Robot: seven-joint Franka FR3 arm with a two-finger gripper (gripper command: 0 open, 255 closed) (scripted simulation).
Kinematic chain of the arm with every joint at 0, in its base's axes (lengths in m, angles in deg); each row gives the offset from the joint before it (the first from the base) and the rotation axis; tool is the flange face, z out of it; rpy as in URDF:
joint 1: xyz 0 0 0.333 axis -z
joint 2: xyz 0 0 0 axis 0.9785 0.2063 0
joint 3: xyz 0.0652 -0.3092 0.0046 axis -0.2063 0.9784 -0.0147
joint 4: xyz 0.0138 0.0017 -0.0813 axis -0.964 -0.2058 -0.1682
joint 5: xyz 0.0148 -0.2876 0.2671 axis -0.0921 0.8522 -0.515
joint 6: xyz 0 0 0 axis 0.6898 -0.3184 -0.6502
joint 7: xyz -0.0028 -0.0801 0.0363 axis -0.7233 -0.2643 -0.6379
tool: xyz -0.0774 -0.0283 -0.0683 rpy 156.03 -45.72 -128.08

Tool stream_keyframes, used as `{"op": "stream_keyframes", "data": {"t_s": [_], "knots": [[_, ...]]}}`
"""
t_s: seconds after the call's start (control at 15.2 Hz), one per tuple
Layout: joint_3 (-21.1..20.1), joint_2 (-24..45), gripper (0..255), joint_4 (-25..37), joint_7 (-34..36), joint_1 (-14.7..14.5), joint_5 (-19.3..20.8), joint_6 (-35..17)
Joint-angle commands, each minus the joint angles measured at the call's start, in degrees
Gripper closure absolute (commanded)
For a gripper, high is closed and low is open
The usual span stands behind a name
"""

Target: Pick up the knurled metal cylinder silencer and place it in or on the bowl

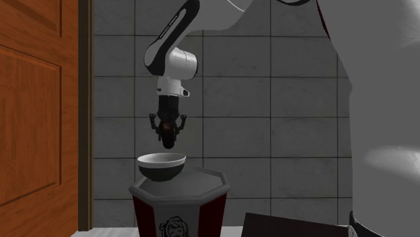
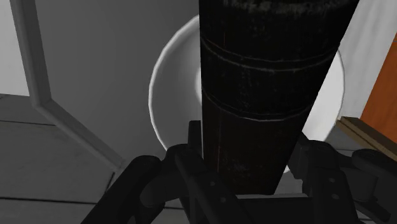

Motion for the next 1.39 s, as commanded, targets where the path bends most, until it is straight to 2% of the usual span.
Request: {"op": "stream_keyframes", "data": {"t_s": [0.0, 0.59, 1.12, 1.19, 1.32], "knots": [[-0.1, 0.9, 255, -0.3, -0.1, 0.0, -0.3, -1.2], [-0.5, 4.2, 255, -2.7, -0.9, 0.3, -1.4, -6.9], [-0.6, 4.2, 255, -2.7, -0.9, 0.3, -1.4, -6.9], [-0.6, 4.2, 0, -2.7, -0.9, 0.3, -1.4, -6.9], [-0.6, 4.2, 0, -2.7, -0.9, 0.3, -1.4, -6.9]]}}
